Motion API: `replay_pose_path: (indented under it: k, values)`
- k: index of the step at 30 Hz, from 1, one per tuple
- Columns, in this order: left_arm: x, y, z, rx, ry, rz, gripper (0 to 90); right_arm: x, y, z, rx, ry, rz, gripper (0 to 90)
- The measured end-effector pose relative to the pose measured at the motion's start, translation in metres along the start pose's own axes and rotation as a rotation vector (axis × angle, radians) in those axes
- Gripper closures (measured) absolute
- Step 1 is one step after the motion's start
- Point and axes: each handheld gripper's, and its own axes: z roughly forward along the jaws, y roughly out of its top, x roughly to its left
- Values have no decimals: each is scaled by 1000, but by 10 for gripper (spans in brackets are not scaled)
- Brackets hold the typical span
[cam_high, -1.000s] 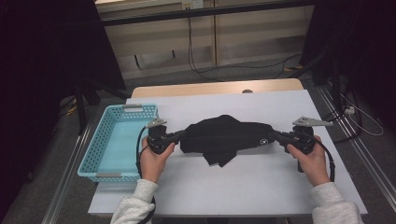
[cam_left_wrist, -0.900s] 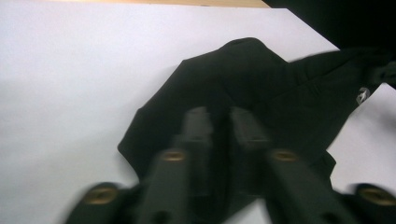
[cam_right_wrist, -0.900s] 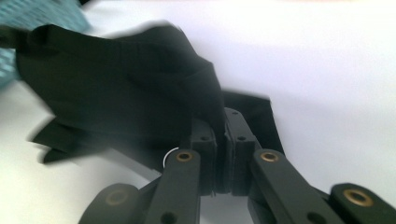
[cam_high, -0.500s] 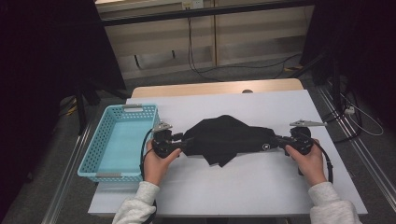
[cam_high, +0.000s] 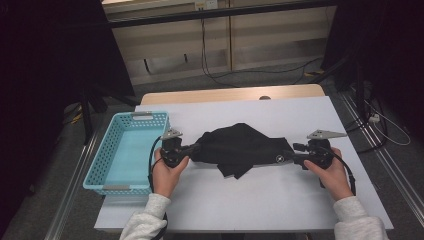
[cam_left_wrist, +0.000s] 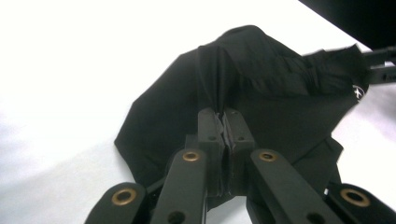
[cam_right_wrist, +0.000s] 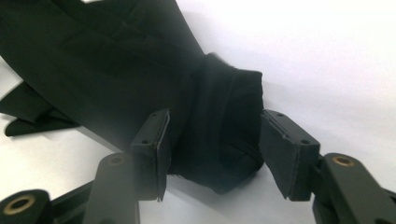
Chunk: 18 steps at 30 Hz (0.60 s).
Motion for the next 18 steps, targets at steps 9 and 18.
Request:
replay_pose_path:
  k: [9,18]
  values:
    - [3,1,-2,-3,17,-23,876,2,2,13,4,23,-1,623]
    - [-3,6,-7,-23,-17,-31,882,-5,12,-12,-134,26,103,859]
